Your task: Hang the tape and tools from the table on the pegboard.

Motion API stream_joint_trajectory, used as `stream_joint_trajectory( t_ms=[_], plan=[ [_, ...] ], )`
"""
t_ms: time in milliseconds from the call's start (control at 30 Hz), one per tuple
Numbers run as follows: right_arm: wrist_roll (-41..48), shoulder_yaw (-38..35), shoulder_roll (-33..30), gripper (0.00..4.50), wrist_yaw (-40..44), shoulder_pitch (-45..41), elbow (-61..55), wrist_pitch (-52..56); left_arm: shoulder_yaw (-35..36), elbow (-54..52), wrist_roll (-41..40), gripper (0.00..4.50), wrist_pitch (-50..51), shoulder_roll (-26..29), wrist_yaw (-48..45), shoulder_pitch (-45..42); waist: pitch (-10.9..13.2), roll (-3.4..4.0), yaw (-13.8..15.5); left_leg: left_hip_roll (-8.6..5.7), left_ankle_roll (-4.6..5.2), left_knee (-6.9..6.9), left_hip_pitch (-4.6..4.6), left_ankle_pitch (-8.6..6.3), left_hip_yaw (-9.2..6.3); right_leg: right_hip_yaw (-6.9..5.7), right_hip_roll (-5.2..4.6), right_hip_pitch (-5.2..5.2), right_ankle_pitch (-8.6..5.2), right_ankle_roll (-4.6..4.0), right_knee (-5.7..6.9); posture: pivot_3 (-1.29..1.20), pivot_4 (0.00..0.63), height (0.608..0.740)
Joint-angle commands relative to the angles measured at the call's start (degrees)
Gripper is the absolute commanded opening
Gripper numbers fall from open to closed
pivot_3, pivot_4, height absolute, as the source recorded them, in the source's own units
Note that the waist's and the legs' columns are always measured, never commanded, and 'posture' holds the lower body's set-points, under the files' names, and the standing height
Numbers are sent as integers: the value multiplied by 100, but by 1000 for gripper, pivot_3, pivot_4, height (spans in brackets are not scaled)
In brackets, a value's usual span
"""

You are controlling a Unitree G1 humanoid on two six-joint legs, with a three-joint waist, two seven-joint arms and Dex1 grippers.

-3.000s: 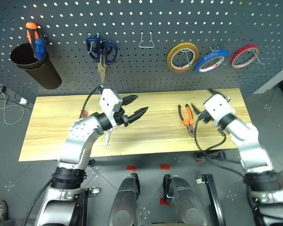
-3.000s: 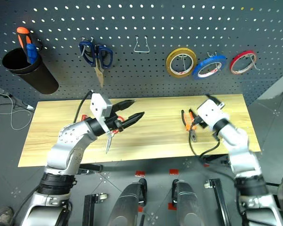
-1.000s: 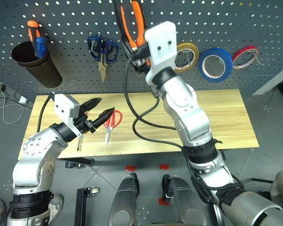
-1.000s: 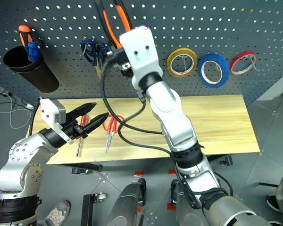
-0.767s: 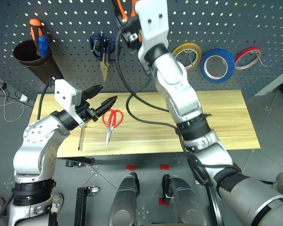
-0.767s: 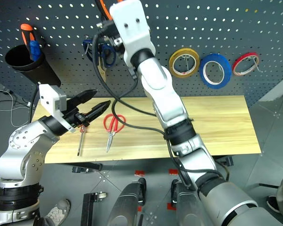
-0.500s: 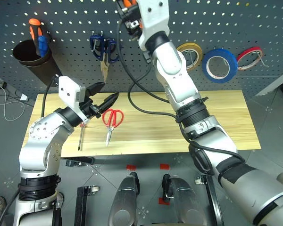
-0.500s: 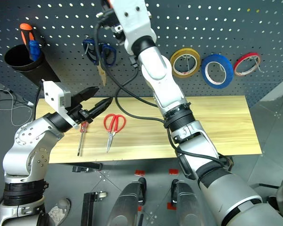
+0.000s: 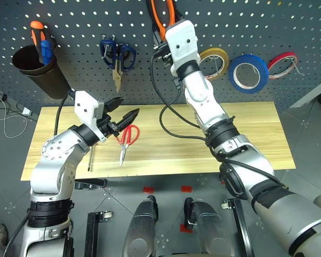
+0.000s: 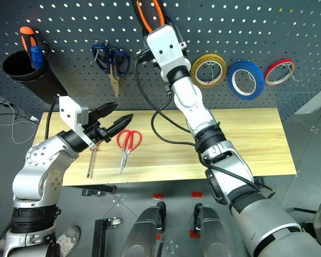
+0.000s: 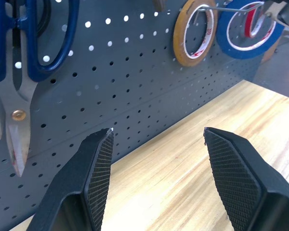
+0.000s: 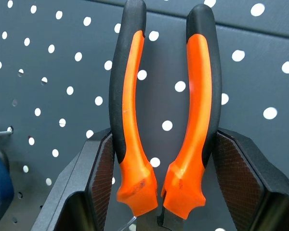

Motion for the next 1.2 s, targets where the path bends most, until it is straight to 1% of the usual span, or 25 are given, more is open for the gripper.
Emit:
stream_joint_trajectory(
  t_ms=[33, 167, 233, 300, 333, 367, 433, 467, 500, 533, 600, 633, 733, 800, 867, 900, 1000, 1100, 1200],
  plan=[
    [307, -218, 134, 2725, 67, 118, -114, 363, -27, -53, 115, 3142, -126, -70, 120, 119, 0, 0, 2, 0, 0, 0, 0, 0, 0, 0, 0, 0, 0, 0, 0, 141, 388, 740],
    [606, -402, 211, 2725, 278, 270, -276, 856, -86, 8, 211, 3142, -144, -193, 230, 164, 0, 0, 2, 0, 1, 5, 17, -1, -3, -1, -2, 19, 0, 0, 3, 127, 390, 740],
    [687, -463, 184, 3466, 310, 407, -522, 1106, -115, 83, 270, 3142, -123, -303, 361, 160, 0, 0, 0, 0, 2, 6, 21, -1, -4, -1, -2, 21, 0, 0, 9, 117, 388, 740],
    [782, -499, 173, 4030, 395, 594, -897, 1501, -157, 129, 366, 3142, -63, -367, 496, 199, 0, 0, 1, 0, 5, 7, 26, -3, -8, -1, -2, 24, 0, 0, 14, 109, 385, 740],
    [813, -474, 172, 4367, 462, 719, -1166, 1736, -183, 131, 447, 3497, -50, -366, 550, 248, 0, 0, 1, 0, 9, 6, 26, -5, -8, -1, -2, 23, 0, 0, 17, 109, 385, 740],
    [840, -418, 176, 4500, 551, 932, -1590, 2020, -200, 114, 520, 3723, -40, -372, 618, 327, 0, 0, 1, -1, 8, 8, 26, -4, -9, -1, -2, 23, 0, -1, 21, 103, 383, 740],
    [891, -304, 176, 4500, 734, 1373, -2446, 2605, -213, 64, 666, 4306, 25, -388, 809, 485, 0, 0, -1, -1, 4, 8, 23, -2, -6, 1, -3, 18, 1, -1, 25, 99, 382, 740],
    [907, -271, 177, 4500, 797, 1518, -2743, 2832, -215, 45, 713, 4453, 57, -394, 881, 530, 0, 1, -1, -1, 3, 8, 22, -2, -7, 2, -3, 17, 0, -1, 25, 99, 382, 740],
    [914, -250, 175, 4500, 831, 1604, -2939, 3003, -218, 40, 745, 4453, 73, -399, 922, 550, 0, 0, 0, 0, 3, 6, 20, -2, -6, 1, -3, 16, 0, -1, 20, 97, 380, 740],
    [1002, -155, 144, 4500, 991, 1962, -3563, 3429, -190, -20, 806, 4453, 309, -428, 1132, 675, 0, 0, -1, 0, 3, 1, 17, -2, -7, -1, -3, 15, 0, -1, 10, 94, 377, 740],
    [1588, 164, -12, 4500, 1592, 2966, -5186, 4604, -237, -170, 1044, 4453, 1124, -419, 1624, 1022, -2, -1, -1, 1, 4, -7, 15, -3, -8, -1, -3, 15, 0, 0, 0, 90, 379, 740],
    [1943, 414, -235, 4500, 2011, 3465, -5985, 5156, -228, -259, 1125, 4453, 1346, -469, 1829, 1199, -5, -3, -3, 0, 7, -13, 16, -6, -8, -1, -3, 18, -3, 4, -7, 89, 379, 740],
    [2558, 801, -741, 4500, 2671, 4210, -7238, 6146, -291, -278, 1297, 4453, 1627, -539, 2105, 1351, -1, -2, -8, -2, 11, -30, 10, -19, -6, 4, -4, 19, -9, 13, -12, 80, 379, 740],
    [2822, 908, -962, 4500, 2834, 4522, -7676, 6612, -412, -121, 1397, 4453, 1852, -559, 2195, 1311, 0, -1, -2, -2, 29, -29, 6, -30, -11, 0, -4, 14, -10, 14, -30, 70, 379, 740],
    [2976, 1026, -1176, 4500, 2995, 4740, -7984, 6867, -532, 135, 1490, 4453, 1970, -623, 2266, 1186, -1, -2, -1, -1, 30, -28, 11, -31, -16, -3, -4, 15, -12, 17, -22, 69, 378, 740],
    [3011, 1067, -1254, 4500, 3044, 4799, -8088, 6935, -566, 249, 1513, 4453, 2011, -662, 2294, 1119, -1, -2, 1, -1, 29, -29, 17, -30, -18, -4, -4, 17, -21, 33, -18, 69, 378, 740],
    [3118, 1110, -1331, 4500, 3125, 4772, -8152, 7062, -633, 800, 1635, 4453, 1981, -761, 2394, 796, -1, -2, -9, -1, 24, -25, 22, -26, -18, -3, -4, 20, -28, 44, -14, 61, 373, 740],
    [3137, 1224, -1482, 4500, 3336, 4699, -8195, 7063, -695, 1579, 1656, 4453, 2135, -1010, 2473, 394, -2, -4, 0, -1, 23, -15, 21, -23, -18, -5, -2, 20, -28, 44, -10, 52, 367, 740],
    [3096, 1270, -1579, 4500, 3441, 4621, -8112, 6986, -622, 2021, 1631, 4453, 2247, -1210, 2515, 206, -4, -6, -3, -3, 25, -2, 17, -26, -17, -5, -2, 21, -27, 44, -4, 42, 359, 740]
  ],
)
